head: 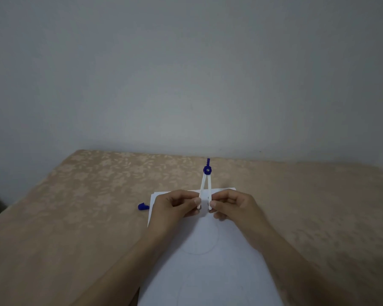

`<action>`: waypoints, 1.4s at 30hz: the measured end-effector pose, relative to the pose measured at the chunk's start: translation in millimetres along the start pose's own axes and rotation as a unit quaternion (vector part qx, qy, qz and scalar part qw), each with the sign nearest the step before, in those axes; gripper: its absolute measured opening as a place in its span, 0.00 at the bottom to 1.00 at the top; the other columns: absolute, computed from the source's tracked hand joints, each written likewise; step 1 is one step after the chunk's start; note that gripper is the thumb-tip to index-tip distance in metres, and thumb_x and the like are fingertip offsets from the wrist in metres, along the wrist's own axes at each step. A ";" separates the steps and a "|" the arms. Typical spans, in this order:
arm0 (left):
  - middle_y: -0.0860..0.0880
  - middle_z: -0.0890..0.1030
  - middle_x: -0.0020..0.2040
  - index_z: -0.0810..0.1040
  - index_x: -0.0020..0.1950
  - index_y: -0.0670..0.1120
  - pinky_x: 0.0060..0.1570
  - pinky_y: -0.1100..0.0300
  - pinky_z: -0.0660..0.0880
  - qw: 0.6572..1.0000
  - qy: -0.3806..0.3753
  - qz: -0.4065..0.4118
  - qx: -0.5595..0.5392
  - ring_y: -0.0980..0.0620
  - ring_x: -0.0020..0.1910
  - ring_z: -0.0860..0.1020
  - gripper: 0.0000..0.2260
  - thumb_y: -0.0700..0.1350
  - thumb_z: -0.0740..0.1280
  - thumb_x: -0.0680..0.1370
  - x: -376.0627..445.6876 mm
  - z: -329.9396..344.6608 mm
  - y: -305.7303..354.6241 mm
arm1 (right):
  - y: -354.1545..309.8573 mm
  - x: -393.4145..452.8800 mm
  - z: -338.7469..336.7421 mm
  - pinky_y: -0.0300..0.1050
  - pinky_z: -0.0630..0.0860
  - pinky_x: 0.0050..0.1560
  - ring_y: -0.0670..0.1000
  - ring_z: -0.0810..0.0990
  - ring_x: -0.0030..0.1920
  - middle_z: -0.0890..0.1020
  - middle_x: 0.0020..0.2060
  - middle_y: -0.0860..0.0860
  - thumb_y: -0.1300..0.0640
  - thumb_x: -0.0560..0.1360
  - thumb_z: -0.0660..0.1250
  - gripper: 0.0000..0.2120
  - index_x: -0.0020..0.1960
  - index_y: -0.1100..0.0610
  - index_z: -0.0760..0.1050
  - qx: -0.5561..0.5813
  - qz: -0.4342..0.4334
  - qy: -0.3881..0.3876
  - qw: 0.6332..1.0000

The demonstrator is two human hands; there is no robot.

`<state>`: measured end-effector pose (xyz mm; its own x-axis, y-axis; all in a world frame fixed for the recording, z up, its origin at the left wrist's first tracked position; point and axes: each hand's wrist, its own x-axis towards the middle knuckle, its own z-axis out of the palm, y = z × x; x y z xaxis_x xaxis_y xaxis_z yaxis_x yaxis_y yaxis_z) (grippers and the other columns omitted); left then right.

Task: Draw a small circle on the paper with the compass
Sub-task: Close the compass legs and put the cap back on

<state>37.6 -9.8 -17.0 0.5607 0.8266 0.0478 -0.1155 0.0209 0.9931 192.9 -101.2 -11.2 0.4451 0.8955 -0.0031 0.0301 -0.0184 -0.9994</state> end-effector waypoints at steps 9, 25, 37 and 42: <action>0.44 0.86 0.34 0.85 0.40 0.42 0.37 0.68 0.78 1.000 -0.007 -0.006 0.024 0.51 0.35 0.84 0.03 0.35 0.73 0.71 -1.4 2.8 -1.0 | 2.8 -1.0 1.3 0.38 0.79 0.36 0.49 0.81 0.31 0.85 0.31 0.53 0.67 0.71 0.72 0.02 0.43 0.65 0.80 -0.016 -0.018 -0.023 0.999; 0.45 0.87 0.36 0.86 0.38 0.47 0.41 0.62 0.81 0.999 -0.006 0.000 0.034 0.47 0.39 0.85 0.06 0.37 0.74 0.71 -3.6 5.3 -0.2 | -0.3 -1.5 3.5 0.43 0.81 0.39 0.55 0.84 0.36 0.86 0.34 0.56 0.67 0.70 0.73 0.03 0.43 0.64 0.81 -0.006 -0.011 -0.028 1.000; 0.48 0.87 0.39 0.87 0.43 0.48 0.43 0.64 0.81 0.994 -0.064 0.011 0.085 0.52 0.39 0.84 0.07 0.37 0.71 0.73 -7.1 3.0 10.9 | -0.4 2.1 0.5 0.41 0.78 0.33 0.54 0.84 0.36 0.87 0.39 0.56 0.60 0.73 0.71 0.04 0.46 0.56 0.84 0.049 0.000 -0.034 0.998; 0.53 0.86 0.33 0.85 0.40 0.48 0.34 0.68 0.78 0.992 0.019 0.030 0.120 0.55 0.34 0.83 0.08 0.36 0.71 0.73 2.6 -46.5 33.6 | 1.2 5.2 -3.3 0.38 0.76 0.30 0.55 0.82 0.31 0.84 0.35 0.58 0.61 0.73 0.70 0.04 0.42 0.61 0.82 0.083 0.008 -0.021 0.996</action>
<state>-2.9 19.2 11.6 0.5269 0.8430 0.1082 0.0538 -0.1601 0.9856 198.2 -98.0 -12.4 0.4064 0.9135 -0.0177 -0.1265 0.0371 -0.9913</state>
